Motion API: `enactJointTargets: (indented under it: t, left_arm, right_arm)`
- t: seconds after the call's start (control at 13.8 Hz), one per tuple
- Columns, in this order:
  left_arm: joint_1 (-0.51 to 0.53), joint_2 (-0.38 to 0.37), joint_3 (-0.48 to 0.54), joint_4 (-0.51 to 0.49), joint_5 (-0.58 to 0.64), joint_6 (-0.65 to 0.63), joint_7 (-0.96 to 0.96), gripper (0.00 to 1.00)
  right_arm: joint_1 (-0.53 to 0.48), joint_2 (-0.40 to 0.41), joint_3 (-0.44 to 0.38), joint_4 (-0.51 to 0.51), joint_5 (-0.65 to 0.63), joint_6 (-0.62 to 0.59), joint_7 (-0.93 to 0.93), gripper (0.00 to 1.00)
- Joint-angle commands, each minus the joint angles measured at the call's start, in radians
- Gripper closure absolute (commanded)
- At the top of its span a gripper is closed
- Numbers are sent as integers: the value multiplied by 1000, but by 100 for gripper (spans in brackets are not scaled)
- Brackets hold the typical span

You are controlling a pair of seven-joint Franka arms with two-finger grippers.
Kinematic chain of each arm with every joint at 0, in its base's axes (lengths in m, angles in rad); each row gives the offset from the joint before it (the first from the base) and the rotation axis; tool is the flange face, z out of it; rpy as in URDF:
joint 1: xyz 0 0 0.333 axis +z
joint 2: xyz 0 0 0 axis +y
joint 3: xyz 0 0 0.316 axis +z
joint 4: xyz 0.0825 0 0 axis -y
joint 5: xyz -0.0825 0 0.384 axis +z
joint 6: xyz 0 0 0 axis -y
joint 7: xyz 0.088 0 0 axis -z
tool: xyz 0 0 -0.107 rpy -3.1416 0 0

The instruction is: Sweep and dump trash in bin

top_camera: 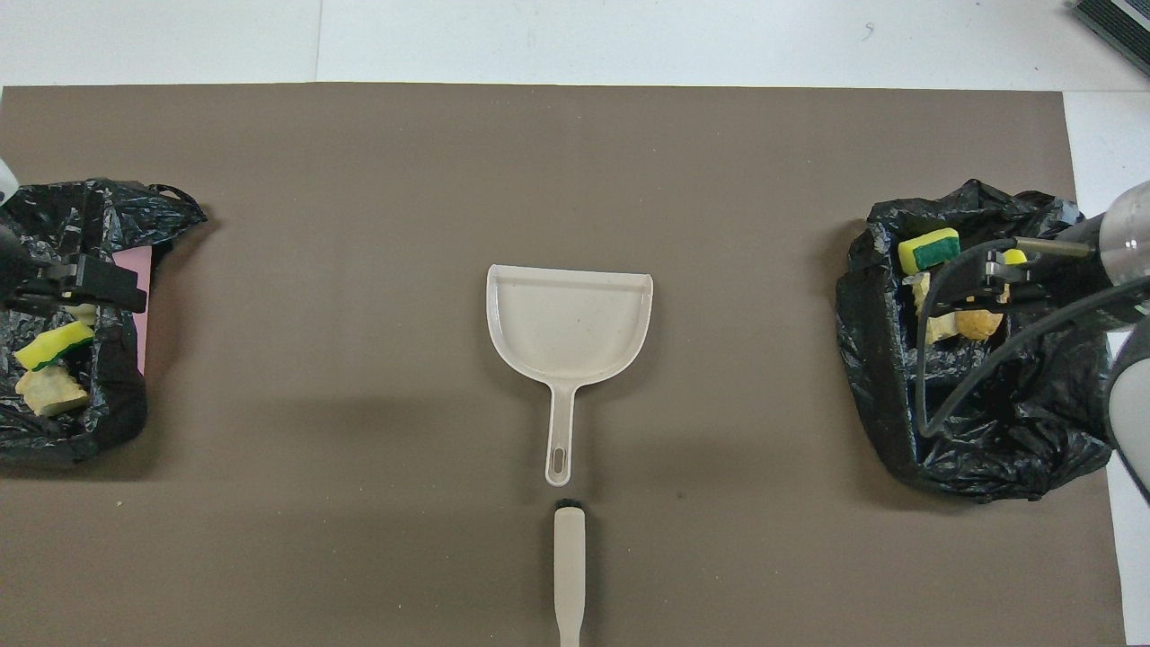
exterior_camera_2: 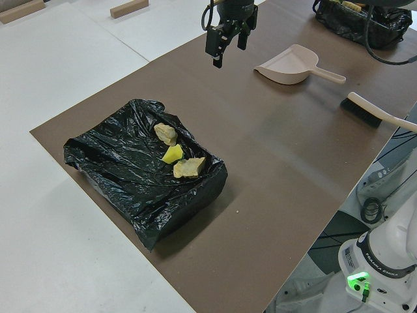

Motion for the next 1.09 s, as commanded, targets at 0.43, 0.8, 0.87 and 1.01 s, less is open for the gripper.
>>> enactJointTargets:
  t: [0.43, 0.8, 0.87, 1.01]
  left_arm:
    - [-2, -59, -15, 5, 40, -107, 7, 0]
    - [-3, -57, -25, 48, 52, -160, 11, 0]
    - [-3, -57, -25, 48, 52, -160, 11, 0]
    - [-3, -62, -25, 45, 51, -151, 12, 0]
  right_arm:
    - [-12, 2, 0, 7, 3, -8, -37, 0]
    - [-13, 4, 0, 7, 3, -7, -37, 0]
    - [-13, 4, 0, 7, 3, -7, -38, 0]
    - [-15, 4, 0, 7, 3, -7, -40, 0]
